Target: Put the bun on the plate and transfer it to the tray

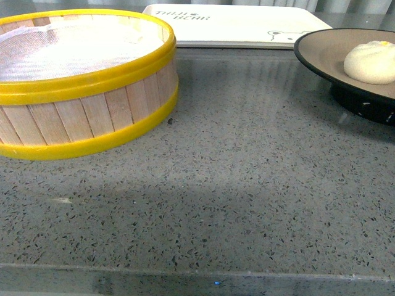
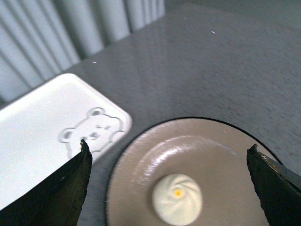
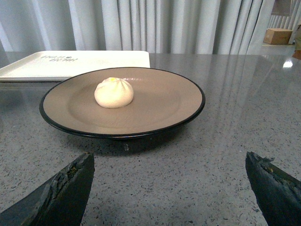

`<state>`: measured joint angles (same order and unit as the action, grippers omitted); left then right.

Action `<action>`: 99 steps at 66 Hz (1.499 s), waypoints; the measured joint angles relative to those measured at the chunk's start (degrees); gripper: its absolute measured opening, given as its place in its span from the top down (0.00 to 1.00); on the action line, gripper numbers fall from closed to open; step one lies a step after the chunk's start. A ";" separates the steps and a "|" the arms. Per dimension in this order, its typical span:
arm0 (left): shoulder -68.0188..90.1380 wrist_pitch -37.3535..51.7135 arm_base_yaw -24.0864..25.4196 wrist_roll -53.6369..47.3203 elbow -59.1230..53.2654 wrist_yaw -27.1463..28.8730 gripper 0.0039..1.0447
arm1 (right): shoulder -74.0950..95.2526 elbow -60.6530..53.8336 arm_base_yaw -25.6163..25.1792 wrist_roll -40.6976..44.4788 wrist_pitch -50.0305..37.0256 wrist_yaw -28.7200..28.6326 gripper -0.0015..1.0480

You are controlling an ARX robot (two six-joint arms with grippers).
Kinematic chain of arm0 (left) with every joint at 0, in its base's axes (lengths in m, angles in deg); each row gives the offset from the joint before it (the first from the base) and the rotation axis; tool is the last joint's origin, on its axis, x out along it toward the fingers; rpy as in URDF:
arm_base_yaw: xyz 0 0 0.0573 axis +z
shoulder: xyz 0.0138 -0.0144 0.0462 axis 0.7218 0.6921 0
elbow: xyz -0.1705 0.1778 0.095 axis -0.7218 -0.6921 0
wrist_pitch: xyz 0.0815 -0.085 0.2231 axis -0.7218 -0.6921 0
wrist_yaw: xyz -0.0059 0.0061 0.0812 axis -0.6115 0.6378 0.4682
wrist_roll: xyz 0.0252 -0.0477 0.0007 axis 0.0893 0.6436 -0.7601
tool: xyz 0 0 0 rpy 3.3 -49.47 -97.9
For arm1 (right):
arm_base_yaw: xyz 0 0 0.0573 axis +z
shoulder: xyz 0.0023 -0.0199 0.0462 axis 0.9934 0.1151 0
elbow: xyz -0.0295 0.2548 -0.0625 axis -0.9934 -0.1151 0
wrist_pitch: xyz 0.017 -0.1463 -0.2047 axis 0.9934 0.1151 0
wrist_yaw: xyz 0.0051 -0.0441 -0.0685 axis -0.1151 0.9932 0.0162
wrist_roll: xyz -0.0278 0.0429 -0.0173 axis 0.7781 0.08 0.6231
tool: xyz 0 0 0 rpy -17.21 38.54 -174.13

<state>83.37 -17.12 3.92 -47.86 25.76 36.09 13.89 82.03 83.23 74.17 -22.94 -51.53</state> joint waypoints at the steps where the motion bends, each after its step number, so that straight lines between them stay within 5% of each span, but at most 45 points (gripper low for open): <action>1: -0.59 0.13 0.48 0.17 -0.50 0.15 0.06 | 0.00 0.00 0.00 0.00 0.00 0.02 0.09; 19: -21.07 5.68 15.98 1.99 -23.98 3.96 0.06 | 0.00 0.00 0.00 0.00 0.00 0.00 0.09; 34: -36.22 5.29 22.60 3.13 -37.83 2.12 0.06 | 0.00 0.00 0.00 0.00 0.00 0.00 0.09; 41: -42.71 17.20 25.33 5.46 -47.91 9.38 0.23 | 0.00 0.00 0.00 0.00 0.00 0.00 0.09; 71: -60.13 29.00 35.45 7.32 -76.72 0.92 0.97 | 0.00 0.00 0.00 0.00 0.00 0.00 0.09; 99: -70.49 29.16 42.18 7.39 -87.10 -5.16 0.96 | 0.00 0.00 0.00 0.00 0.00 0.00 0.09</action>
<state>12.88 12.04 46.11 -40.47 -61.34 30.93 13.89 82.03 83.23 74.17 -22.94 -51.53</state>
